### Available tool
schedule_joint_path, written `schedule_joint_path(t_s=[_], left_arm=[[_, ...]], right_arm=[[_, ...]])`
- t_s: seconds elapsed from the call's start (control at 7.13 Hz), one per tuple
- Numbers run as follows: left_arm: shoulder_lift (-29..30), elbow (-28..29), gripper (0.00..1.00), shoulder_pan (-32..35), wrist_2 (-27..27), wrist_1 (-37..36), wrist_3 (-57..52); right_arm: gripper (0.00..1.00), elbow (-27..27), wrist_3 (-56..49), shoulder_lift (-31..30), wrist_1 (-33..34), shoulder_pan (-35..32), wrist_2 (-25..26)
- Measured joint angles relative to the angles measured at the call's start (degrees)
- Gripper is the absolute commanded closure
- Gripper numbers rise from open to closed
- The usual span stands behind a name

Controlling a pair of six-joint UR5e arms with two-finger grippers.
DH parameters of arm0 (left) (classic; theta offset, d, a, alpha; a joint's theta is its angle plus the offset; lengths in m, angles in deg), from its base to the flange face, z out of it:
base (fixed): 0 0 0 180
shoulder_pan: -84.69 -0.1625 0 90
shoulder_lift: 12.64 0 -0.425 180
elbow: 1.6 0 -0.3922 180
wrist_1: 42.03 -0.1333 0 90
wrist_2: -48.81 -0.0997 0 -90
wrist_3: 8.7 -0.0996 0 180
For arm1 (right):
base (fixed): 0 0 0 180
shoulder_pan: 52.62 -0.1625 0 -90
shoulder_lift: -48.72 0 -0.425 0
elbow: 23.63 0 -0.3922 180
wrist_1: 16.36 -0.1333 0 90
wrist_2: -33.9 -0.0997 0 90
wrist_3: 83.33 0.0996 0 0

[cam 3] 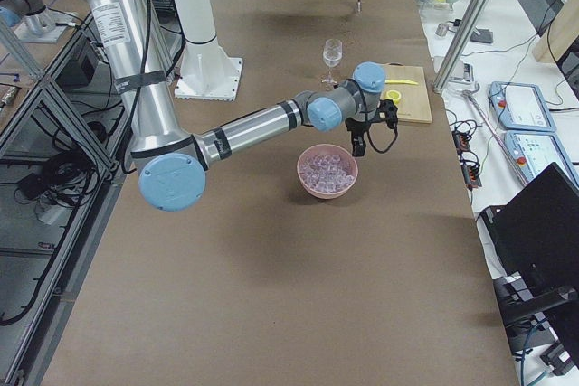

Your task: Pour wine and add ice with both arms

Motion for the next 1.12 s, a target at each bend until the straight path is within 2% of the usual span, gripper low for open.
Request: schedule_joint_path(t_s=[0.28, 0.42, 1.12], left_arm=[[0.0, 0.1, 0.02, 0.0, 0.1, 0.1, -0.2], [0.0, 0.1, 0.02, 0.0, 0.1, 0.2, -0.3], [-1.1, -3.6, 0.02, 0.0, 0.2, 0.1, 0.1]], right_arm=[[0.00, -5.9, -14.1, -1.6, -0.4, -4.6, 0.4], [0.00, -7.4, -16.8, -1.7, -0.5, -5.7, 0.5], [0.00, -10.4, -18.3, -0.9, -0.7, -6.3, 0.0]])
